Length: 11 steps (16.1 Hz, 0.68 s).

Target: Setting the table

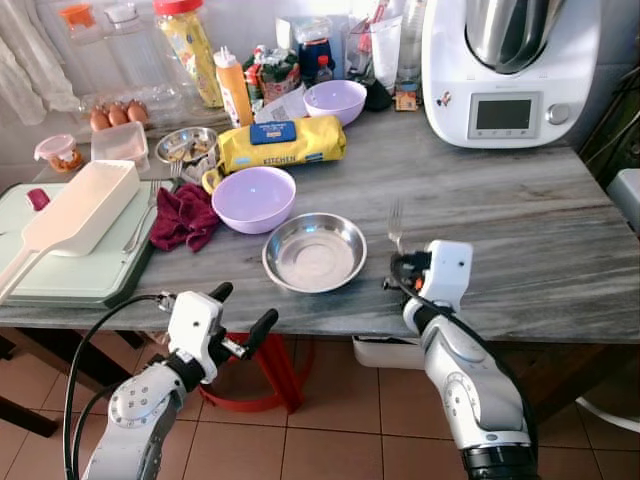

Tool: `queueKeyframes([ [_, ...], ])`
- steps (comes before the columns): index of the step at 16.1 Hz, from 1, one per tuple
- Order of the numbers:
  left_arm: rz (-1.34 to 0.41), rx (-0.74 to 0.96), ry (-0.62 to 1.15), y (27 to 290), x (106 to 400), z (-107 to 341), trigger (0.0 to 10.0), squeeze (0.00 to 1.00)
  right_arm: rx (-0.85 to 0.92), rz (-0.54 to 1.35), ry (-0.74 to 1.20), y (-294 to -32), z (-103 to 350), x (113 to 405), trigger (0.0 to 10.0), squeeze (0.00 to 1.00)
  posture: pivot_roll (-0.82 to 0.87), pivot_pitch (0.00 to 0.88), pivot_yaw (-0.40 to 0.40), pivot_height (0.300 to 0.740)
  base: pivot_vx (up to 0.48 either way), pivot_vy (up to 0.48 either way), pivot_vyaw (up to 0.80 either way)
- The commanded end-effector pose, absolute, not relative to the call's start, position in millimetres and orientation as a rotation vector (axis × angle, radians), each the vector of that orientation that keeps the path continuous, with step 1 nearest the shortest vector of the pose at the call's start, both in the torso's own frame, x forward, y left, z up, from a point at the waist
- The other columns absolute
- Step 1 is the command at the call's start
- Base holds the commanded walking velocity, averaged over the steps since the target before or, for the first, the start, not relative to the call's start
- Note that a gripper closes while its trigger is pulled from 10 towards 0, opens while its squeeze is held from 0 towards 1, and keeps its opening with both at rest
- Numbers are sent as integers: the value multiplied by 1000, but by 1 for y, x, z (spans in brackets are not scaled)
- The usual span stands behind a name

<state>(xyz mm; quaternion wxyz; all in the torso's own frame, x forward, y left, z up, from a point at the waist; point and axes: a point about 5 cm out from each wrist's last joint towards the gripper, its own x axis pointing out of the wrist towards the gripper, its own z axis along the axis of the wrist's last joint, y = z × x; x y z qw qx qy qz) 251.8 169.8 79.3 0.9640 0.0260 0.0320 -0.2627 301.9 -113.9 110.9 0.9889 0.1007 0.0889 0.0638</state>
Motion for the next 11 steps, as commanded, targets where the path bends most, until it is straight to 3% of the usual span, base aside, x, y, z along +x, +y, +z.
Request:
queueKeyframes([
  [1,-543,51,71,175,252,76,10000,0,225,138,184,-112,112,305,10000,0,-97,72,92,740,0,0,0],
  [11,-603,26,70,170,257,61,10000,0,219,165,199,-109,113,319,10000,0,-105,67,92,740,0,0,0],
])
